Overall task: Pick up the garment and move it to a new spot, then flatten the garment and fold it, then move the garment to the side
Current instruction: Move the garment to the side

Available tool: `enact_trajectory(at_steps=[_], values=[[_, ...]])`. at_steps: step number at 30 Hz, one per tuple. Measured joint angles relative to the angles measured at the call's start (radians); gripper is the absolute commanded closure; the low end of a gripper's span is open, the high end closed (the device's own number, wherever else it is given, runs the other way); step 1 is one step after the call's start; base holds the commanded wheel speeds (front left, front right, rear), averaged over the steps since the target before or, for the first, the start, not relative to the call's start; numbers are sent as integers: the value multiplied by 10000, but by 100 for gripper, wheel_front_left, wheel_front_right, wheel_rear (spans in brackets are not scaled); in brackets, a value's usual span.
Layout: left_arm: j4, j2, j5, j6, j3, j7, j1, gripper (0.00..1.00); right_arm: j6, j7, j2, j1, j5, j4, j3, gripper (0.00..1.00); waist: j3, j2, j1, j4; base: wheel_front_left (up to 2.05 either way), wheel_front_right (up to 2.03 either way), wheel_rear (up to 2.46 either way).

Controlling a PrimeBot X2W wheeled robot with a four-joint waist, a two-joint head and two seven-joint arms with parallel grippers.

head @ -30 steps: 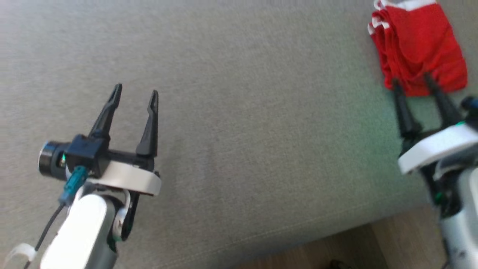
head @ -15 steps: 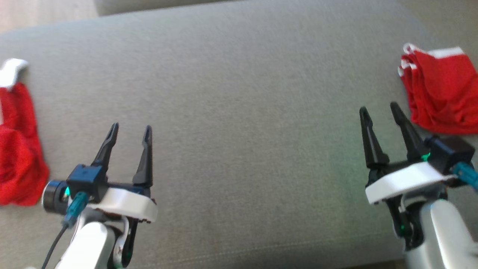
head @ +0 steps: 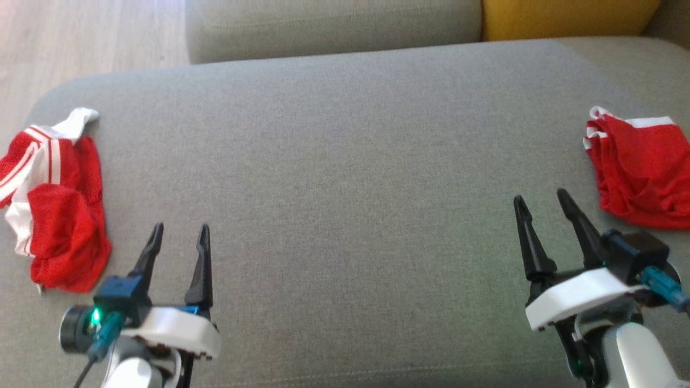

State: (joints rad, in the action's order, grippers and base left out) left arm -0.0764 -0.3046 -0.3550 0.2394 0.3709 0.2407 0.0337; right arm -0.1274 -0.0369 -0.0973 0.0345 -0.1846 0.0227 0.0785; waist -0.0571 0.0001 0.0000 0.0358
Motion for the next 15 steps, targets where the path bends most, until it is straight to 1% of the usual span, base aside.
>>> enact_trajectory(at_steps=[8, 15], values=[[13, -36, 0, 127, 17, -2, -675, 0, 0, -230, 0, -501, 4, -105, -205, 0, 547, 0, 0, -35, 0, 0, 0], [82, -71, 0, 173, 36, -29, -749, 0, 0, -349, 0, -592, 15, -111, -274, 0, 581, 0, 0, -96, 0, 0, 0]])
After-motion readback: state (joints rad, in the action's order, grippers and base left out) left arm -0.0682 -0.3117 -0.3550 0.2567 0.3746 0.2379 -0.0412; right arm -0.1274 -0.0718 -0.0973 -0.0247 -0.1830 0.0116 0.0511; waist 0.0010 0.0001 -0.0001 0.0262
